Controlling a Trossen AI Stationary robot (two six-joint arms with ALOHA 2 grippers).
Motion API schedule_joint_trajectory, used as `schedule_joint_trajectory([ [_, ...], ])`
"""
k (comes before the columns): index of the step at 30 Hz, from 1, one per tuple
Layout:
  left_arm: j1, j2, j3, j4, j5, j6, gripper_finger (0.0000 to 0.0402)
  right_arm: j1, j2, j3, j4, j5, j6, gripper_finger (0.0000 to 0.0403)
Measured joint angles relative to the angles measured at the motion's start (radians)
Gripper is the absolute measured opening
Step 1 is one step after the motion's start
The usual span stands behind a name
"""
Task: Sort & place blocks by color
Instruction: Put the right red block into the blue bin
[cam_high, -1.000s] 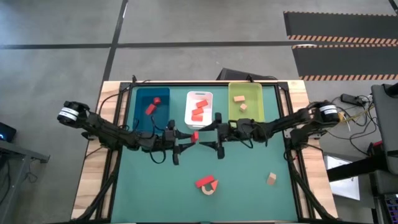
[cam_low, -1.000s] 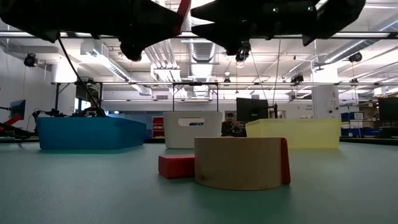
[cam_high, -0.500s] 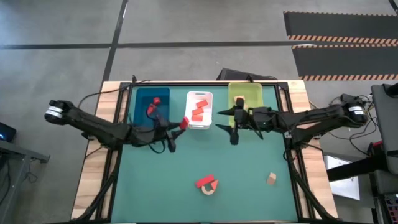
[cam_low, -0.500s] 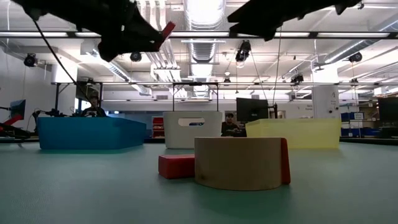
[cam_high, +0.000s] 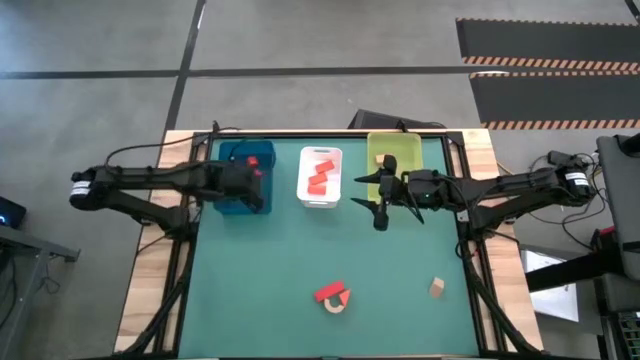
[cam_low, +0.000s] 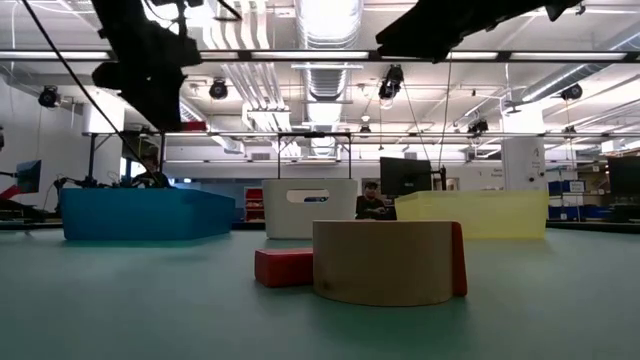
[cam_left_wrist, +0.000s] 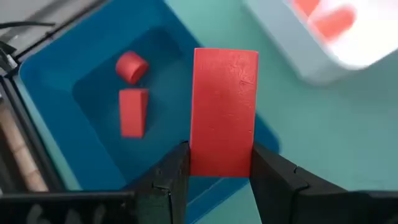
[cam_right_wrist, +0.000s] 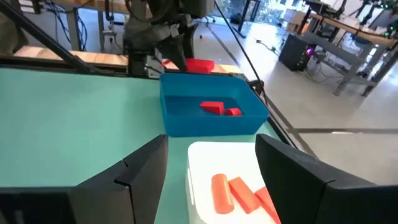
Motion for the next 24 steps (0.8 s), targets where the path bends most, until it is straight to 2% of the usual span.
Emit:
schedule_joint_trajectory([
  [5, 0.145, 0.072, 0.021, -0.022, 0.187, 0.237, 0.0120, -0.012, -0.005, 0.000, -0.048, 0.002, 0.002, 0.0232],
  [8, 0.238, 0.113, 0.022, -0.044, 0.262, 0.333, 0.0120, -0.014, -0.005, 0.000, -0.066, 0.000, 0.002, 0.0233],
  [15, 0.386, 0.216, 0.015, -0.062, 0.270, 0.440, 0.0120, -0.014, -0.005, 0.000, -0.062, 0.000, 0.001, 0.0232],
  [24, 0.419, 0.372, 0.010, -0.062, 0.269, 0.487, 0.0120, -0.014, -0.005, 0.000, -0.062, 0.000, 0.001, 0.0233],
])
